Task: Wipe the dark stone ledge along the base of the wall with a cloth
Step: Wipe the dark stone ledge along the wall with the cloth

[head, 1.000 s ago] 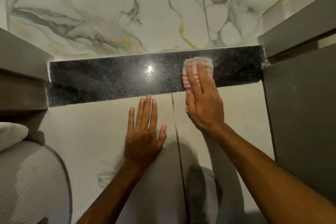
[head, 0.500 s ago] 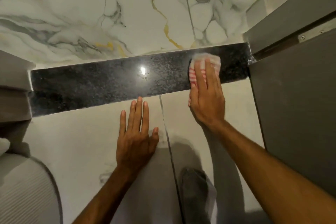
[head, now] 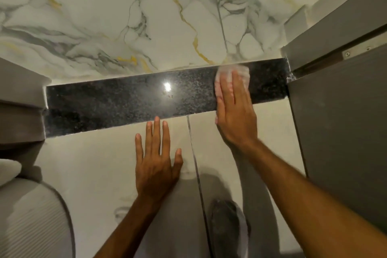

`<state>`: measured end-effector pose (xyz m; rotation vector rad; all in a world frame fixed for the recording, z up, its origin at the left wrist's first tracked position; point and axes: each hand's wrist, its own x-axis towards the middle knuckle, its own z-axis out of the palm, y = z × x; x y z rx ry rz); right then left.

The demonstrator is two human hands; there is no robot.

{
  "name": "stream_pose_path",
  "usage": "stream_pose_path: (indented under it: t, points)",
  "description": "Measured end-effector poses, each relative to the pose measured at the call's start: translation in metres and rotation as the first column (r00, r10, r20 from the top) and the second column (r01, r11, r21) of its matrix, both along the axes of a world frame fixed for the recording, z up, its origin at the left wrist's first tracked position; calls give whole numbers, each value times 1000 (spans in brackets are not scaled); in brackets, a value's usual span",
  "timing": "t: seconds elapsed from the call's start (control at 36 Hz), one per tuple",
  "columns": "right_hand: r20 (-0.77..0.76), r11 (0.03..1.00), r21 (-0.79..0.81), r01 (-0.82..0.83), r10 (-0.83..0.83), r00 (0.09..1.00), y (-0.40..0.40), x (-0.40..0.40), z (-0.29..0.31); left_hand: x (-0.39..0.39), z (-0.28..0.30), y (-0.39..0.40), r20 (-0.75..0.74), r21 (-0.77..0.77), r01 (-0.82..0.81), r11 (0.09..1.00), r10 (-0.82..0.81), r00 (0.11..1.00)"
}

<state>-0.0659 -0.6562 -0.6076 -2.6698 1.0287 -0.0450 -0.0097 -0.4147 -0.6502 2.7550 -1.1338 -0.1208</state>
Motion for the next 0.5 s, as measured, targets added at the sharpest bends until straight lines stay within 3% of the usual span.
stream_pose_path:
  t: [0.17,0.25,0.33,0.44,0.5]
  points:
    - [-77,982,-50,183,-187,979,-4,-59,6,0,-2,1,16,-6,3,1000,-3,1000]
    - [-155,968,-87,237,-248,956,-38,-24,5,-1,-6,2,17,-24,7,1000,-7,1000]
    - [-60,942,-13,335,-335,940,-52,32,2,-1,-10,1,34,-41,1,999,0,999]
    - [65,999,50,-6,3,998,-2,40,1,-2,-10,3,27,-41,-6,999,7,1000]
    - [27,991,44,-126,124,992,22,2,0,-2,-7,3,5,-53,-4,999,5,1000]
